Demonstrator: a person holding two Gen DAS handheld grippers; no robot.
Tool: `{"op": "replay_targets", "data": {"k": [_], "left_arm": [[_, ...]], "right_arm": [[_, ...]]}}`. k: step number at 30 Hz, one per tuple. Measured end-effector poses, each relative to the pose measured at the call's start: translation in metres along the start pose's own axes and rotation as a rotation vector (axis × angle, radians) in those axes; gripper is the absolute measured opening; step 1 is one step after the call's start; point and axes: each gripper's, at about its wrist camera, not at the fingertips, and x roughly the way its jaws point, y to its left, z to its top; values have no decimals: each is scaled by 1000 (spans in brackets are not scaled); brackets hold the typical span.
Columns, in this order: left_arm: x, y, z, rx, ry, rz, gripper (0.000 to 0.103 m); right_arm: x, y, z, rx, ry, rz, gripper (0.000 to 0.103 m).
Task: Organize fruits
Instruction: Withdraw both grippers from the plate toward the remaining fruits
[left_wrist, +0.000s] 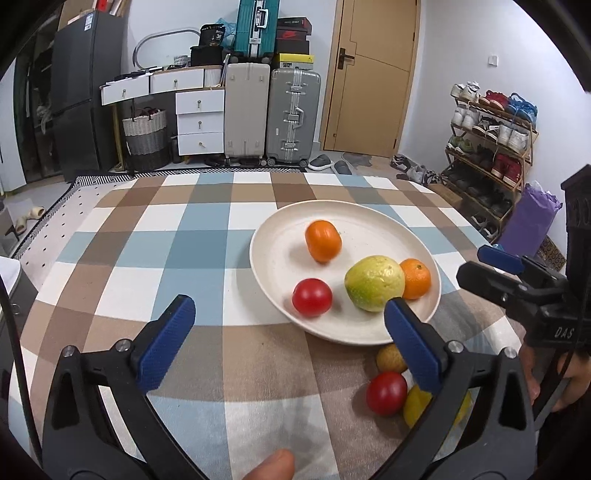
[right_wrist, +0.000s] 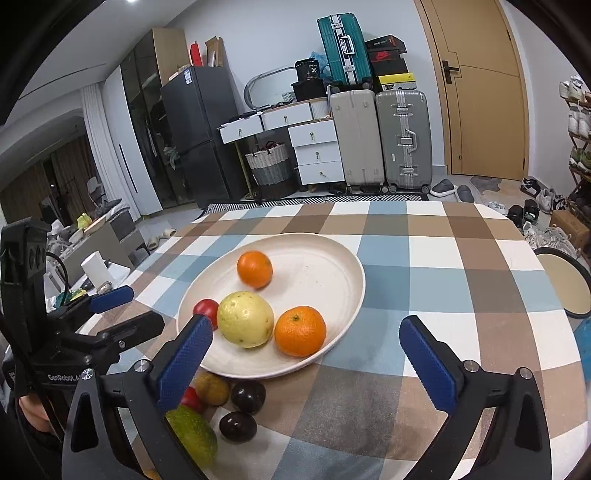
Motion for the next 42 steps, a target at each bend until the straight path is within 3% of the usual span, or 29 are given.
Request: {"op": "replay_targets", "data": {"k": [9, 16, 23, 29, 42], "left_arm": [[-20, 1, -12, -27, -16, -10, 102], [-30, 2, -20, -33, -32, -2, 102], [-24, -6, -24, 43, 6, 22, 102], [-15, -10, -26, 57, 67, 2, 102], [-11, -11, -26, 52, 93, -23, 102]], "right_arm": [[-13, -2, -16, -34, 43, -10, 103], [-16, -11, -29, -51, 150, -6, 103], [-7, -8, -35, -90, 209, -1, 103], [1, -3, -40, -108, 265, 21, 103], [18, 11, -47, -172, 347, 24, 103]]}}
